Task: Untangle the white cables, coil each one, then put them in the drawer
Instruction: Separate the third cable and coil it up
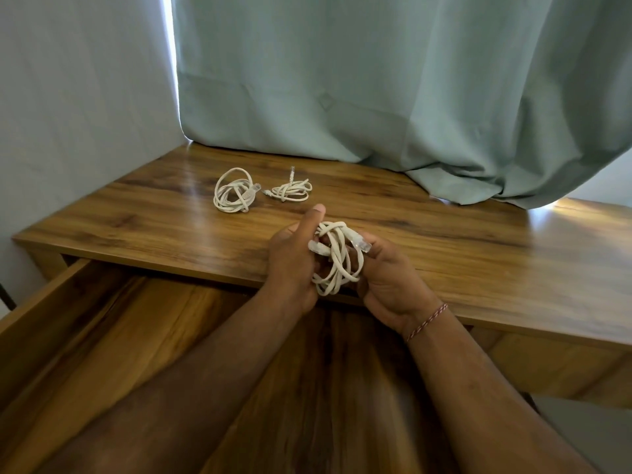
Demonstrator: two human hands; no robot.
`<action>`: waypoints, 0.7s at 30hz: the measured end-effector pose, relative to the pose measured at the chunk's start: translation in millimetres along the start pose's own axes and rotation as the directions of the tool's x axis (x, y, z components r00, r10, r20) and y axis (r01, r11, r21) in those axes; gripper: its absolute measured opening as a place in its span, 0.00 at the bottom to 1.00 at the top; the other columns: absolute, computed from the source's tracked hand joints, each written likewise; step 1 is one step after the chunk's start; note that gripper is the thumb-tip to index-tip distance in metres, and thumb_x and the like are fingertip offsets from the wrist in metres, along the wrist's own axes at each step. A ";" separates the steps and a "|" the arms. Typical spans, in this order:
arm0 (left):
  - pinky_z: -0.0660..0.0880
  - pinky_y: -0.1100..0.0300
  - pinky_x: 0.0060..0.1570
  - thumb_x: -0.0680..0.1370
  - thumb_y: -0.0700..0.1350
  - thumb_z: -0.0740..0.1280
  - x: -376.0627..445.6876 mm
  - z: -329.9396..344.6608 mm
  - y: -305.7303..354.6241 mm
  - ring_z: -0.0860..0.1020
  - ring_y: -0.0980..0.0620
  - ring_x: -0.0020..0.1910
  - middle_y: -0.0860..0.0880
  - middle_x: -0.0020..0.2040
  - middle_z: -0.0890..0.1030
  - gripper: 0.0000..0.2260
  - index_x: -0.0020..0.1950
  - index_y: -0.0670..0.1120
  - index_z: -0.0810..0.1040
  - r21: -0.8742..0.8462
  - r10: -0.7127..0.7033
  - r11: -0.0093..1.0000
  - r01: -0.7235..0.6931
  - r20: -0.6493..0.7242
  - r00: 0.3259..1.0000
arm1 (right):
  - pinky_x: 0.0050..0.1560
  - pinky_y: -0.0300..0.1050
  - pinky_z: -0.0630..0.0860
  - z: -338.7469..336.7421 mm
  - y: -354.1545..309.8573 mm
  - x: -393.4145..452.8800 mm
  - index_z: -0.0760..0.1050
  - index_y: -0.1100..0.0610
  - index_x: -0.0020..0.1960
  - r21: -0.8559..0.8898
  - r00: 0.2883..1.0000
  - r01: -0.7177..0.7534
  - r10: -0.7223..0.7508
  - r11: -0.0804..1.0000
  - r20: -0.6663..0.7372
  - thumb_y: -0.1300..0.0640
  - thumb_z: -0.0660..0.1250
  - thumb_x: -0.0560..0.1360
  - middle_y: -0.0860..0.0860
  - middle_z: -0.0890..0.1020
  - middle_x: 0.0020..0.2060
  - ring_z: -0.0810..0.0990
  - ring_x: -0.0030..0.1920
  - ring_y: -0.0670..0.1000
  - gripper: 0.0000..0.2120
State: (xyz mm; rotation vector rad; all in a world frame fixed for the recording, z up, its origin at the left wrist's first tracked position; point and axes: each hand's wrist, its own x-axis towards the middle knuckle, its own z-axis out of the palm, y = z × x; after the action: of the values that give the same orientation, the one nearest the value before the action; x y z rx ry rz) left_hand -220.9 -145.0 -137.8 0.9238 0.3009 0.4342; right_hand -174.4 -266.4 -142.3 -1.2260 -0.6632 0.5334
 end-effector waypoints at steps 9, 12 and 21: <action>0.75 0.58 0.29 0.82 0.48 0.69 13.6 -11.3 3.6 0.79 0.50 0.27 0.46 0.28 0.81 0.19 0.34 0.39 0.80 0.280 0.441 0.883 -0.377 -0.218 0.871 | 0.49 0.54 0.79 30.1 5.3 1.5 0.73 0.54 0.69 0.140 0.980 0.054 -0.026 0.989 -0.199 0.60 0.58 0.84 0.56 0.85 0.56 0.82 0.51 0.56 0.15; 0.77 0.54 0.30 0.81 0.50 0.70 19.0 -13.0 8.1 0.80 0.47 0.28 0.44 0.28 0.81 0.21 0.34 0.37 0.80 0.251 0.465 0.877 -0.409 -0.227 0.856 | 0.50 0.57 0.77 39.0 7.3 0.6 0.71 0.54 0.70 0.264 0.983 0.116 -0.073 0.958 -0.168 0.59 0.59 0.81 0.58 0.85 0.55 0.81 0.51 0.57 0.18; 0.71 0.60 0.28 0.82 0.48 0.69 24.4 -18.5 1.7 0.74 0.54 0.25 0.53 0.24 0.76 0.21 0.30 0.43 0.75 0.378 0.502 0.829 -0.413 -0.175 0.847 | 0.58 0.62 0.81 50.3 20.2 -1.4 0.79 0.52 0.57 -0.352 0.918 0.311 -0.375 0.883 -0.130 0.66 0.74 0.75 0.52 0.84 0.55 0.83 0.57 0.55 0.15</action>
State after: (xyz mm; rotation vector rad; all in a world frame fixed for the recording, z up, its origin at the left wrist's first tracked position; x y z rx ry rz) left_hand -208.0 -119.3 -148.5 1.2744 0.4038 0.9894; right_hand -211.7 -228.3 -152.1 -1.4066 -0.8023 -0.0003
